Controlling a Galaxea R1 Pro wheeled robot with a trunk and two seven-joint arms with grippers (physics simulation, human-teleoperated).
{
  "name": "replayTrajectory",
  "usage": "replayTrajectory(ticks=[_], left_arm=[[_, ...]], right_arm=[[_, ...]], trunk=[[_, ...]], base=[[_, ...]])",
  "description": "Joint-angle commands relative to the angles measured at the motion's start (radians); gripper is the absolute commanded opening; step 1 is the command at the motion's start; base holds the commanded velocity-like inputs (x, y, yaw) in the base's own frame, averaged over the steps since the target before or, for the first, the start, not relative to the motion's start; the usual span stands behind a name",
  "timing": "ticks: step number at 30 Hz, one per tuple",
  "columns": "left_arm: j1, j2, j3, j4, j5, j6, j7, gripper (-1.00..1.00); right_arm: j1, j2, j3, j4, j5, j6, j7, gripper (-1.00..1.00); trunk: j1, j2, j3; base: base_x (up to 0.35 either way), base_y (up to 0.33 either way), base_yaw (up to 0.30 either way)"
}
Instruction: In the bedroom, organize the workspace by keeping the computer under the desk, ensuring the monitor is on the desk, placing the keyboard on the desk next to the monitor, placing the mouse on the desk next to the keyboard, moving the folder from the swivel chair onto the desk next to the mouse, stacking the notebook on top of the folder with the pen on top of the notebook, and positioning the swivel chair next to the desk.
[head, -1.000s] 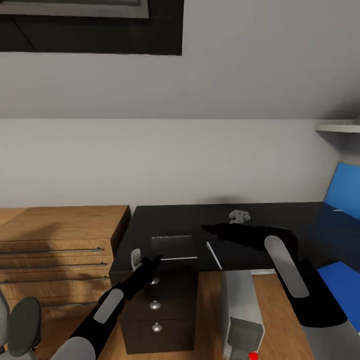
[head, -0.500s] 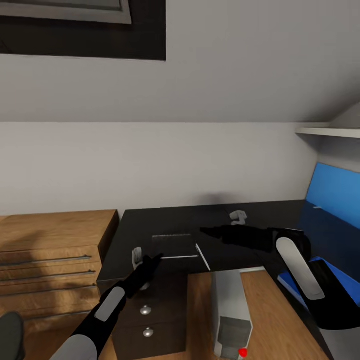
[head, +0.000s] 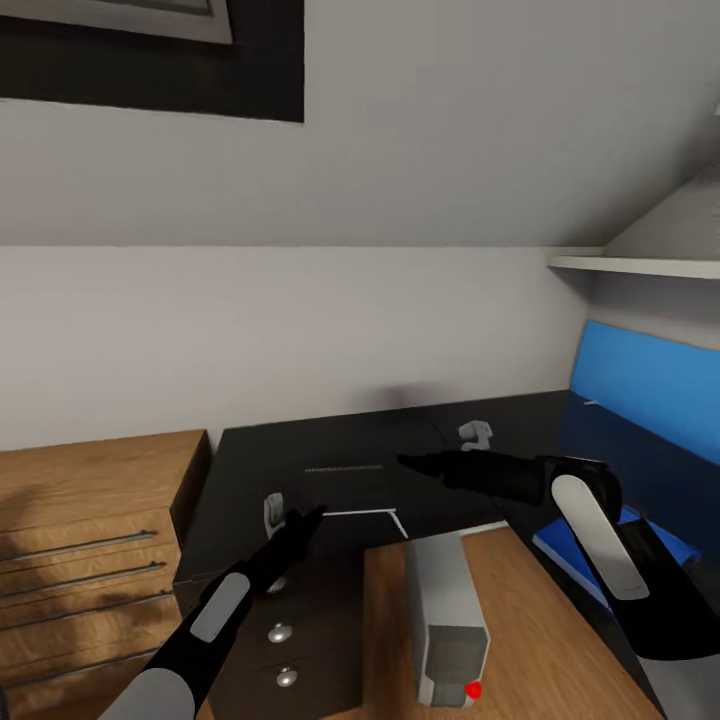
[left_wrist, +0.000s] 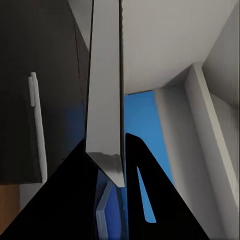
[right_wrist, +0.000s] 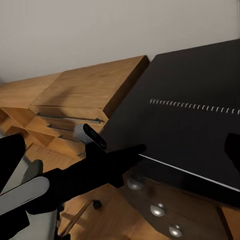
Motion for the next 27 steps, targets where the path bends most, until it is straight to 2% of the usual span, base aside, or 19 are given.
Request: replayTrajectory(ticks=[1, 6, 11, 14, 15, 16, 19, 27], left_arm=[[0.0, 0.0, -0.001, -0.001, 0.009, 0.007, 0.001, -1.0], [0.0, 0.0, -0.001, -0.003, 0.008, 0.006, 0.001, -1.0], [0.001, 0.002, -0.002, -0.002, 0.008, -0.012, 0.002, -1.0], [0.0, 0.003, 0.0, -0.002, 0.008, -0.016, 0.004, -1.0], [0.0, 0.003, 0.0, -0.002, 0.008, -0.017, 0.005, -1.0], [0.0, -0.004, 0.001, -0.003, 0.009, -0.026, 0.013, -1.0], [0.0, -0.014, 0.001, -0.009, 0.011, -0.058, 0.013, -1.0], [-0.003, -0.02, 0.001, -0.02, 0.009, -0.061, 0.014, -1.0]], right_arm=[[-0.001, 0.0, 0.001, 0.0, 0.009, 0.002, 0.009, 1.0], [-0.001, -0.001, -0.004, 0.0, 0.011, 0.001, 0.012, 1.0], [0.0, -0.007, -0.002, 0.0, 0.011, -0.017, 0.015, 1.0], [0.037, -0.011, -0.006, 0.0, 0.011, -0.027, 0.015, 1.0], [0.047, -0.011, -0.007, 0.0, 0.011, -0.03, 0.016, 1.0], [0.08, -0.014, -0.015, 0.0, 0.012, -0.088, 0.049, 1.0], [0.099, -0.014, -0.019, 0.0, 0.012, -0.146, 0.091, 1.0], [0.1, -0.013, -0.018, -0.001, 0.011, -0.149, 0.095, 1.0]], trunk=[[0.0, -0.001, -0.001], [0.0, -0.001, -0.001], [0.0, -0.001, -0.001], [0.0, -0.001, 0.0], [0.0, -0.001, 0.001], [0.0, -0.001, 0.002], [0.0, -0.001, 0.004], [0.0, -0.001, 0.01]], base=[[0.0, 0.308, -0.147], [0.018, 0.292, -0.062], [0.01, 0.082, -0.01], [0.003, 0.021, -0.089], [0.002, 0.013, -0.153], [0.0, 0.004, -0.239], [0.0, 0.002, -0.255], [0.0, 0.0, -0.258]])
